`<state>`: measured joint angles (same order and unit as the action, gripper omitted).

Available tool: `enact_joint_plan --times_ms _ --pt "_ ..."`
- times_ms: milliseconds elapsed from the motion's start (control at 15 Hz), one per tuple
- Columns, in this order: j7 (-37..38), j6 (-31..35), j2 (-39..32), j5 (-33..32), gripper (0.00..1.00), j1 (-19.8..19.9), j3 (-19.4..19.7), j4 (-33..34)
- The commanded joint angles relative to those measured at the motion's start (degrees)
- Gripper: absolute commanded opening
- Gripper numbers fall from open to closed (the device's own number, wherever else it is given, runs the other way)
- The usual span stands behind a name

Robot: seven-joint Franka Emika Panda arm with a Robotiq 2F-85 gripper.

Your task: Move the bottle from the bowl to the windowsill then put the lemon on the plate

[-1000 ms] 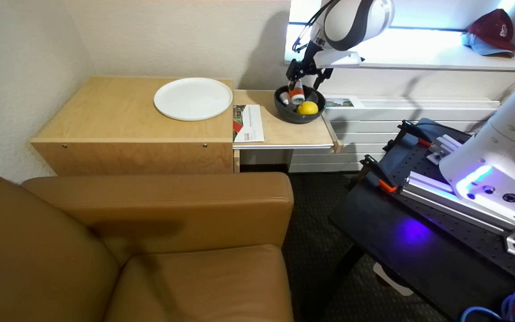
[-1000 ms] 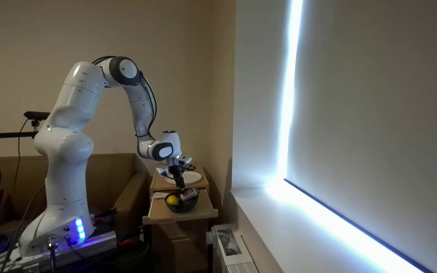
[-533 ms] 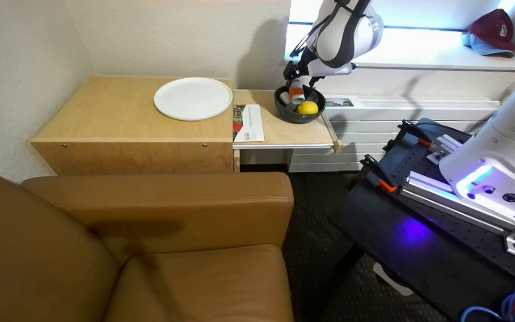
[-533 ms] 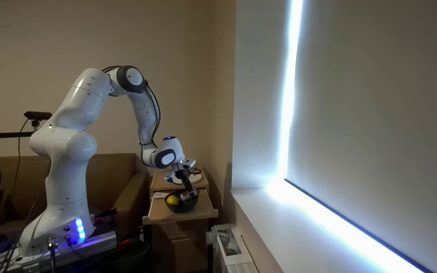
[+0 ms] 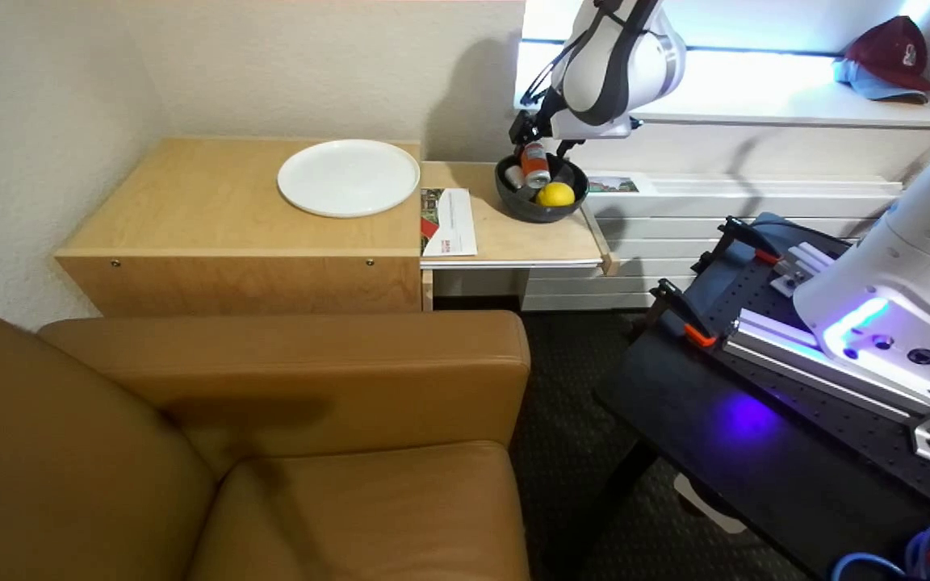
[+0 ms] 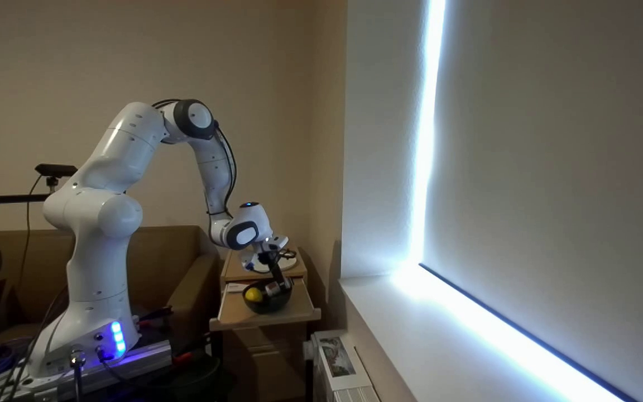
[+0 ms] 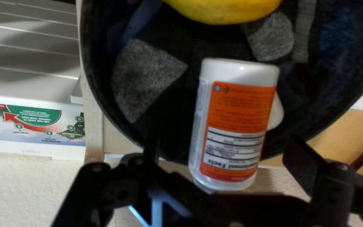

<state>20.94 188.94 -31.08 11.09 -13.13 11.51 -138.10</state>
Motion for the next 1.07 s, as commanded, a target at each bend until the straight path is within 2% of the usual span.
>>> enact_joint_plan --times_ms 0,67,133,533,800,1000 --pt "-2.1 0.1 -0.1 2.3 1.00 0.3 -0.7 0.1" --pt "-2.2 -0.3 0.2 2.2 0.75 0.7 -1.0 0.1" --pt "-2.2 -0.5 0.4 2.4 0.74 0.9 -1.2 0.1" --pt "-2.6 -0.3 0.8 2.0 0.31 2.2 -2.7 -0.3" --pt "-3.4 0.1 2.9 1.4 0.29 4.1 -5.3 -1.9" --pt "-5.1 1.8 6.8 0.8 0.29 4.8 -5.4 -5.2"
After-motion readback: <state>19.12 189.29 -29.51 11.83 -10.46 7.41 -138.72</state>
